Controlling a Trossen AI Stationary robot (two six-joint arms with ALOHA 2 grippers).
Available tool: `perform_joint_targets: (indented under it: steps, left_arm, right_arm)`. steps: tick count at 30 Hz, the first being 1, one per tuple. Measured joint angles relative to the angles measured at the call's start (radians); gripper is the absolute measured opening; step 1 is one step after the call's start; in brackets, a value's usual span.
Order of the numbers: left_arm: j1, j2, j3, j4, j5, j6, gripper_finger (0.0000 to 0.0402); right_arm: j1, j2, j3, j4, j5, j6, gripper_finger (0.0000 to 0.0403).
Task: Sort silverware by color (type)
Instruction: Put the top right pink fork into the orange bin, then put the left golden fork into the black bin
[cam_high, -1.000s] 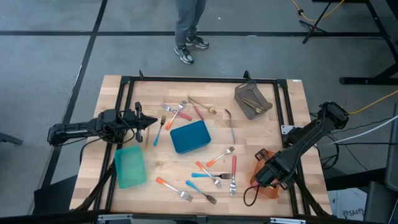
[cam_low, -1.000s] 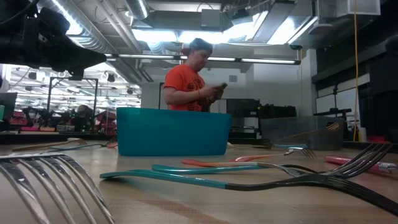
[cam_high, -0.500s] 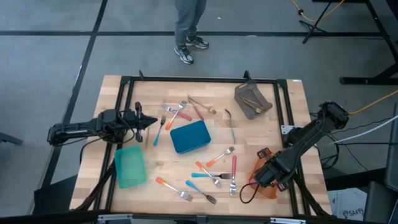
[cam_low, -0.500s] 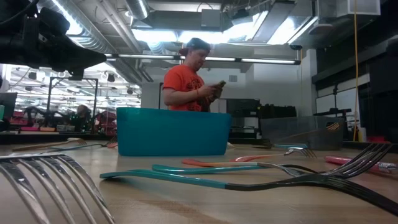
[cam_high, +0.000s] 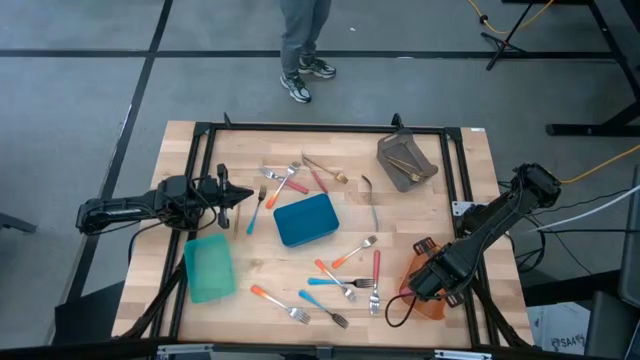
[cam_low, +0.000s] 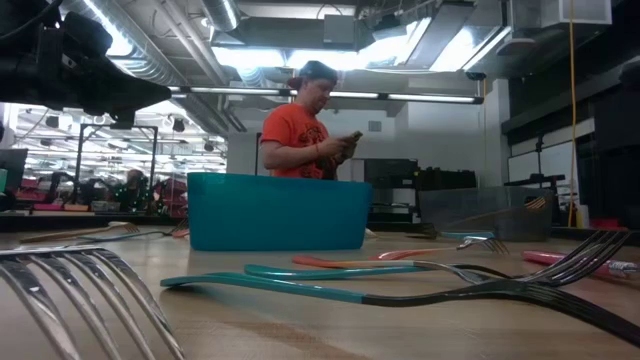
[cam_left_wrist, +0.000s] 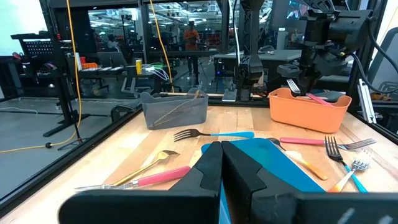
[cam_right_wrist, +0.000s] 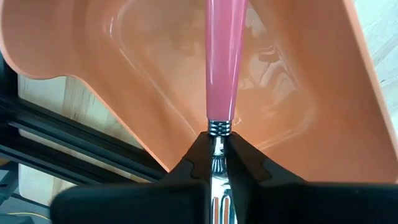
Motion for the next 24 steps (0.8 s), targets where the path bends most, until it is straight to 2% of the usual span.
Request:
perform_joint_targets:
  steps: [5,9,24]
  left_arm:
    - [0.0,0.0,0.0,0.0,0.0,0.0,0.0002]
    - [0.0,0.0,0.0,0.0,0.0,0.0,0.0002]
    - [0.0,0.0,0.0,0.0,0.0,0.0,0.0002]
  right_arm:
    - [0.0,0.0,0.0,0.0,0.0,0.0,0.0074]
    - [0.0,0.0,0.0,0.0,0.0,0.0,0.0092]
    - [0.0,0.0,0.0,0.0,0.0,0.0,0.0097]
